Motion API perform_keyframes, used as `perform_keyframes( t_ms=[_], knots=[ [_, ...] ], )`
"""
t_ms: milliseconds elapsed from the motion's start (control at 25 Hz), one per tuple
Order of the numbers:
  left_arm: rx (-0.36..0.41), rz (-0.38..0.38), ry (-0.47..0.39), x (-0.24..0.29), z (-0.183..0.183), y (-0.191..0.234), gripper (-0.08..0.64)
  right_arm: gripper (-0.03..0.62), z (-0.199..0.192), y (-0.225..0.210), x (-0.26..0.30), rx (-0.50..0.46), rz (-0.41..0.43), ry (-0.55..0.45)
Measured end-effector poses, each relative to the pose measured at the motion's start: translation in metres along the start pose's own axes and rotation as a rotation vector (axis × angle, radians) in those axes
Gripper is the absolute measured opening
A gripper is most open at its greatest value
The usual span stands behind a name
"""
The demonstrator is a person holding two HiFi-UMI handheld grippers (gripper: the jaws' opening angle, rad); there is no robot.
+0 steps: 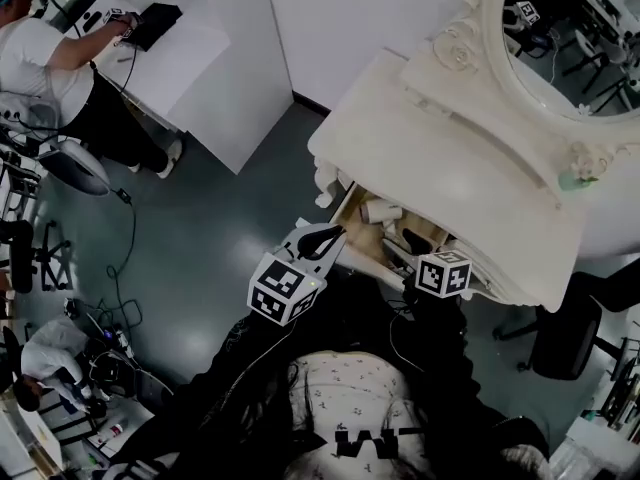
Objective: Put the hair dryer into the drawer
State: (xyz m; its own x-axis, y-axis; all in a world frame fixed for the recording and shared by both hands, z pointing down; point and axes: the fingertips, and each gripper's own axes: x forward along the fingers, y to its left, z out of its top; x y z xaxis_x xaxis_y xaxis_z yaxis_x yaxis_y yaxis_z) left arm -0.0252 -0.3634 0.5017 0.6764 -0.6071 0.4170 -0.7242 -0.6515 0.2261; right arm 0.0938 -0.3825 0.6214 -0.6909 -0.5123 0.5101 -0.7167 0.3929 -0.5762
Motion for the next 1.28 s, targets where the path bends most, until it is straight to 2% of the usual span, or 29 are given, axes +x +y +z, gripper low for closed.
perform_keyframes(
  t_ms=[320, 520, 720, 880, 1080, 1280],
  knots=[
    [0.037, -0.124, 0.022, 0.011, -0.008, -0.012, 0.026, 0.28, 0.015, 0.043, -0.036, 0.048, -0.016, -0.188],
    [0.046, -0.198, 0.036, 0.023, -0.012, -0.027, 0.026, 0.217, 0.016, 0.052, -0.061, 0.062, -0.056, -0.254],
    [0.065, -0.232, 0.036, 0.031, -0.01, -0.042, 0.026, 0.148, 0.02, 0.055, -0.081, 0.073, -0.059, -0.307],
    [0.081, -0.235, 0.026, 0.03, -0.005, -0.054, 0.026, 0.108, 0.026, 0.059, -0.092, 0.045, -0.05, -0.324],
    [0.079, -0.196, 0.011, 0.028, 0.0, -0.075, 0.026, 0.047, 0.023, 0.07, -0.11, -0.004, -0.006, -0.316],
    [0.06, -0.155, -0.004, 0.019, -0.004, -0.105, 0.026, 0.043, 0.002, 0.08, -0.133, -0.036, 0.053, -0.284]
  ],
)
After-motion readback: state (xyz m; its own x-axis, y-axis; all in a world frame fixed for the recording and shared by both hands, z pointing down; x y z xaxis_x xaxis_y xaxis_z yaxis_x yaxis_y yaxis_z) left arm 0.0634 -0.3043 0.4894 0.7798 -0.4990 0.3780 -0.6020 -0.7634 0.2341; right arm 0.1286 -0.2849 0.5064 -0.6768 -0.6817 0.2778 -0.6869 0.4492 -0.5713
